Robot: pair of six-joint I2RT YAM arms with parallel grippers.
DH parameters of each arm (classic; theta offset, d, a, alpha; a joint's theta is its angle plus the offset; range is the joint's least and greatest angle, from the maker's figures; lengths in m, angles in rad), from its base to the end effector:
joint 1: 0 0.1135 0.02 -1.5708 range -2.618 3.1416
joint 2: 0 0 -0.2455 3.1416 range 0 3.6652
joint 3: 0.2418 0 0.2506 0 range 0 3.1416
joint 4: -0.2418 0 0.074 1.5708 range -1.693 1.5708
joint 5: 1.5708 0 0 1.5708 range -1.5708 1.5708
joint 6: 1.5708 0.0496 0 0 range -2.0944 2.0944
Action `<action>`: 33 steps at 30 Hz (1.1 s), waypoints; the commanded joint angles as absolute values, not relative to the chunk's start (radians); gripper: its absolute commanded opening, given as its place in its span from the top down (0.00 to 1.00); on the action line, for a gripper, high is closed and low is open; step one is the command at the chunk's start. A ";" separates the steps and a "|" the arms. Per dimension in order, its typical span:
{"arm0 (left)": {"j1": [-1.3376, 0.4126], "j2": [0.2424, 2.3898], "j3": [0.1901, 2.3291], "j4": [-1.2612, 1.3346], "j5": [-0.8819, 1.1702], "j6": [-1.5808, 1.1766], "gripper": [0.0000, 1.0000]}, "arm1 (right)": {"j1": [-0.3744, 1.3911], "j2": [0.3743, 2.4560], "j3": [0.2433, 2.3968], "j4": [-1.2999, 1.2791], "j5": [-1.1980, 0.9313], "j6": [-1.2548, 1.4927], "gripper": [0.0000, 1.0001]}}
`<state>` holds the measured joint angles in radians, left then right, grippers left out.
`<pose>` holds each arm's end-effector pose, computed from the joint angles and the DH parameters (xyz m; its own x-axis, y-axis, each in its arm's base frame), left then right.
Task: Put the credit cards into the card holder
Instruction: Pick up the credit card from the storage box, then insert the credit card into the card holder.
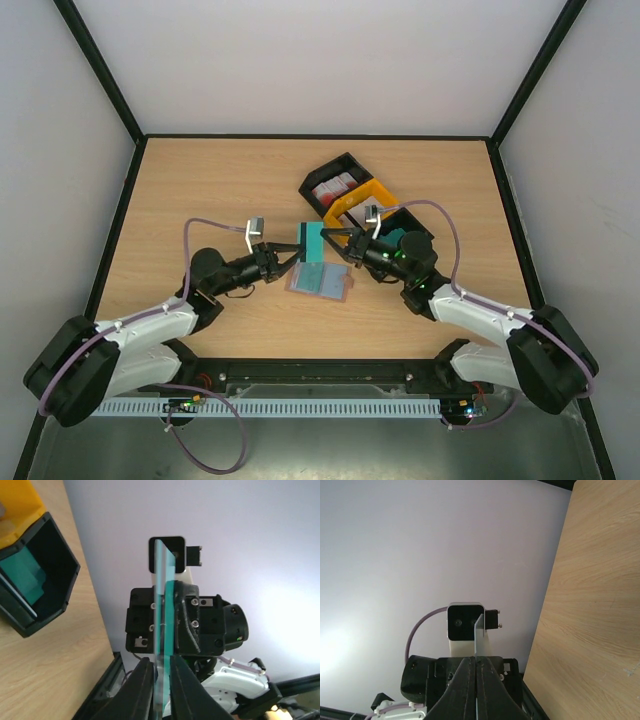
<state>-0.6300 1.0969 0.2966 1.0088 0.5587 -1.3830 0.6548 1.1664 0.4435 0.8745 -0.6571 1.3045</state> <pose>0.1736 -0.1591 0.2232 -0.8712 -0.3957 -0.2905 0.3358 -0.0489 -0.9407 0.1858 0.1809 0.2403 -0.8957 0.2753 -0.3491 -0.3685 -0.0202 0.9294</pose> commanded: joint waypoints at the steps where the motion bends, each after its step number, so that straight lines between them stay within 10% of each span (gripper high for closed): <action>1: -0.635 1.113 0.301 1.076 0.567 -1.362 0.95 | 0.661 1.201 0.445 0.945 -0.715 1.309 0.97; 7: -0.633 1.114 0.315 1.037 0.564 -1.336 0.97 | 0.680 1.224 0.440 0.937 -0.729 1.280 0.84; 13: -0.628 1.118 0.335 0.966 0.565 -1.302 0.97 | 0.687 1.210 0.420 0.935 -0.724 1.270 0.98; 21: -0.628 1.074 0.450 0.210 0.236 -0.972 0.30 | 0.689 1.160 0.409 0.579 -0.495 1.110 0.98; 33: -0.624 1.266 0.448 0.124 0.148 -0.815 0.34 | 0.724 1.333 0.324 0.587 -0.323 1.155 0.98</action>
